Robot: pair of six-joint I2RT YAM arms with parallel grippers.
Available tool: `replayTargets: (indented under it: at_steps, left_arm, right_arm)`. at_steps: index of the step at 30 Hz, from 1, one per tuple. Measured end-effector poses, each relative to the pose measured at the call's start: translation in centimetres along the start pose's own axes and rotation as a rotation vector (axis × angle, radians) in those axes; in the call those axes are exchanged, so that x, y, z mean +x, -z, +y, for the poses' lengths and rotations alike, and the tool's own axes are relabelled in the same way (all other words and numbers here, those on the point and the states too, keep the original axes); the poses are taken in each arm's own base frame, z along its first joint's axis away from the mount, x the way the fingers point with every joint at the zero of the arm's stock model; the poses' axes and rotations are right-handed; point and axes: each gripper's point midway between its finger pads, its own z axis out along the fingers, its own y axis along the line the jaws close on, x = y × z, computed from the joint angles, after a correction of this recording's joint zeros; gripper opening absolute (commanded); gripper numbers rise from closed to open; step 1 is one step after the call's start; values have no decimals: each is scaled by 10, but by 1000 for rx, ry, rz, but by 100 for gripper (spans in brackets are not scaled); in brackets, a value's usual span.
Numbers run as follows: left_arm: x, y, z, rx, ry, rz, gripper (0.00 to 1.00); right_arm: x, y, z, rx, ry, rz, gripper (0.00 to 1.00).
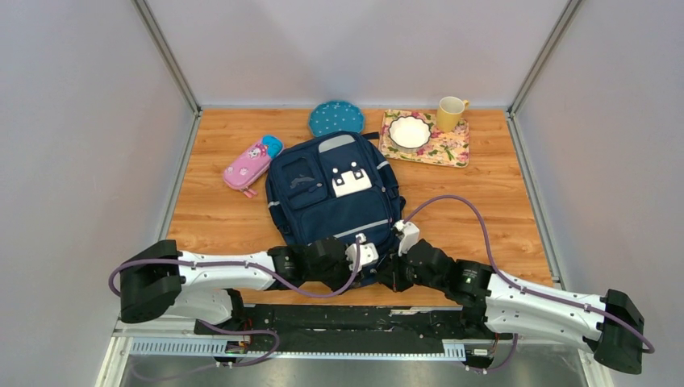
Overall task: Pack the student bag
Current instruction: Zip the student bag at the center of the board.
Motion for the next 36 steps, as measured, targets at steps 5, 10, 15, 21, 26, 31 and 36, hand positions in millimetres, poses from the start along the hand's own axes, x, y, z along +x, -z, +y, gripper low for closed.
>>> replayTargets:
  at_steps: [5,10,15,21,26,31,36]
  left_arm:
    - [4,-5,-3,15,12,21,0]
    - [4,-5,-3,13,21,34,0]
    - [7,7,2,-28,58,-17,0]
    - [26,37,9,-92,123,-109,0]
    - [40,53,16,-143,193,-159,7]
    - [44,65,23,-187,255,-196,13]
    - [39,76,30,-229,278,-240,0]
  right_arm:
    - [0,0,0,2,0,-1,0]
    - [-1,1,-4,20,-9,-9,0]
    - [-4,0,-2,16,-39,-26,0]
    - [-8,-3,3,2,-64,-40,0]
    - [-7,-8,3,9,-66,-33,0]
    - [-5,-12,2,15,-67,-24,0]
    - [-5,-14,0,27,-103,-35,0]
